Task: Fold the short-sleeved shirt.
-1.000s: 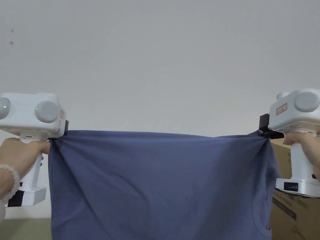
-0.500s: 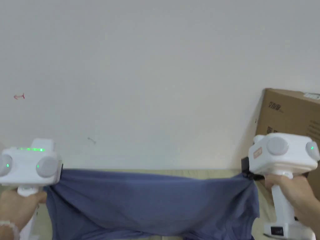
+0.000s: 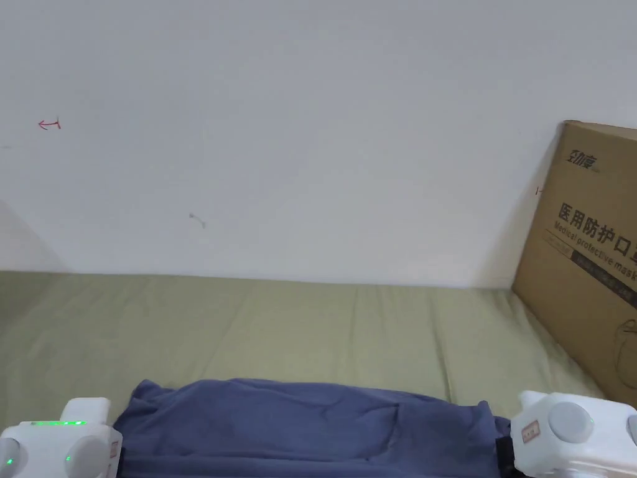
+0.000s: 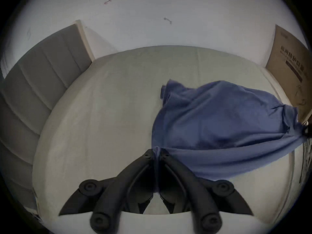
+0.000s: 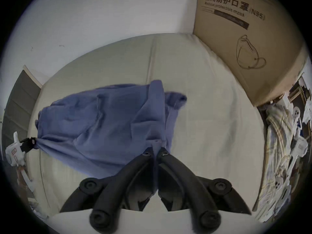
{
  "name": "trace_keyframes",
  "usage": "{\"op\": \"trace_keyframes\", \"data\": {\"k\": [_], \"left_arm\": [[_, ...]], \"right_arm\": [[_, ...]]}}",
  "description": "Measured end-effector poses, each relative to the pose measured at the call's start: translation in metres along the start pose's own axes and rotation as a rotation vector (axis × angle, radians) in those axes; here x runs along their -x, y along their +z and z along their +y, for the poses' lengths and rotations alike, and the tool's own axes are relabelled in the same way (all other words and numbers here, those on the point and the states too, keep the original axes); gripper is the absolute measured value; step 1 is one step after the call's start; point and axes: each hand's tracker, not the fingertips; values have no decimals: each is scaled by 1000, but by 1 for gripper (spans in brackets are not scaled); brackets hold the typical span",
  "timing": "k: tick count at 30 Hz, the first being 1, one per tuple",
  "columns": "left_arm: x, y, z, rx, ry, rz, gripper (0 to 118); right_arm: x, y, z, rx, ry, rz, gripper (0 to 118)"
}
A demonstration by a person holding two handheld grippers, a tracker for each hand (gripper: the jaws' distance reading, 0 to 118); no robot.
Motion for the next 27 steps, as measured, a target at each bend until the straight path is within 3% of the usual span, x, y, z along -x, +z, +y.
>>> {"op": "trace_keyframes", "data": {"k": [3,9,18,24,26,27], "left_arm": [[16,29,-24,-11,19,-8,2],[42,116,-96,-51,-9,3,2],[70,235,-279,17,-58,-16,2],[76,266,-354,45,-94,-7,2],[78,264,-360,36,-94,-18,7],[77,264,-361,30,-92,-16,20]], "right_arm": [[-2,26,-35,-7,3,12,4],[-20,95,-144,-53,-129,112,4],[-54,158,-330,-2,-171,102,4],[-57,179,-398,18,-136,92,4],[-59,177,-403,14,-127,96,4],[-60,176,-404,2,-134,104,6]]}}
